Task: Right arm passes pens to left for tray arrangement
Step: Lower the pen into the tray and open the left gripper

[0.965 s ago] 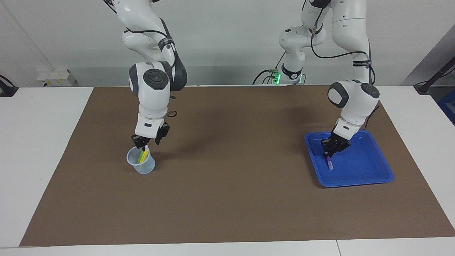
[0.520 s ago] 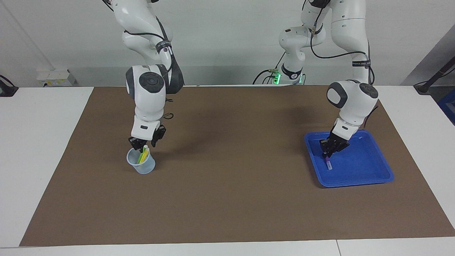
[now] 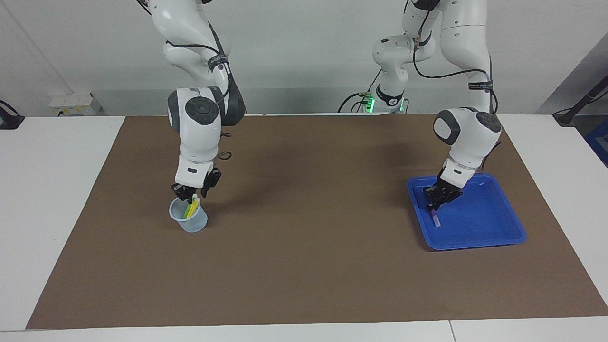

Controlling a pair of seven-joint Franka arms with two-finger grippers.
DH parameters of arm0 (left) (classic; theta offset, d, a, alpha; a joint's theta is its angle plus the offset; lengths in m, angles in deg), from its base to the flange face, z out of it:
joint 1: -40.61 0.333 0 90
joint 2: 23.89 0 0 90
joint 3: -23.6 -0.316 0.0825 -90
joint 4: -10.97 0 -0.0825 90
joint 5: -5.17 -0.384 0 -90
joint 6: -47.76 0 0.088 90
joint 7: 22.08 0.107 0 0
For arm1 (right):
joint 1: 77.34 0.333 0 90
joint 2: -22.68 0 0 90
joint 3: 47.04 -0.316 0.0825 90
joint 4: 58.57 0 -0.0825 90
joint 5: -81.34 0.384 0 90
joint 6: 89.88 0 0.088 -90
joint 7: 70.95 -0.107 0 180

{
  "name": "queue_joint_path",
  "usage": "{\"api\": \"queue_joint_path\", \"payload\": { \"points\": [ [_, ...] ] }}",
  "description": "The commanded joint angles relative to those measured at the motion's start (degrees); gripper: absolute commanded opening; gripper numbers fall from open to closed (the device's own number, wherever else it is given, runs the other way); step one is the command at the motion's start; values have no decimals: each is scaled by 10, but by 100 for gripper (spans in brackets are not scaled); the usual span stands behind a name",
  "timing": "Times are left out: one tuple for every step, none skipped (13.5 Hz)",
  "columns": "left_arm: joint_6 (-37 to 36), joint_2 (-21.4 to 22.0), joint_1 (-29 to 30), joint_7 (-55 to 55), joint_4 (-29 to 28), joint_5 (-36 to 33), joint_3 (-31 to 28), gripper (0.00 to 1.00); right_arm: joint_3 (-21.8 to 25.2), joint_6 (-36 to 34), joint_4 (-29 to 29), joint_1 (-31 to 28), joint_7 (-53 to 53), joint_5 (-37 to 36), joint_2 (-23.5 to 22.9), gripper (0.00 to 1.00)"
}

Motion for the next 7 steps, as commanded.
{"api": "queue_joint_path", "payload": {
  "points": [
    [-2,-8,-5,-2,2,-5,-6,0,-5,21,15,-6,4,-12,6,43],
    [-3,-7,-3,-1,3,-5,-5,1,-5,20,15,-5,3,-12,6,43],
    [-4,-7,-2,0,4,-5,-5,14,-5,21,15,-5,3,-12,6,41],
    [-4,-7,-3,-1,4,-5,-5,23,-5,21,15,-5,3,-12,6,40],
    [-4,-7,-4,-1,4,-5,-5,29,-5,21,15,-6,3,-12,6,40],
    [-4,-8,-5,-1,5,-5,-5,48,-5,23,15,-9,3,-12,6,40],
    [-4,-7,-6,-1,5,-5,-5,84,-5,26,15,-9,4,-12,6,39]
  ]
}}
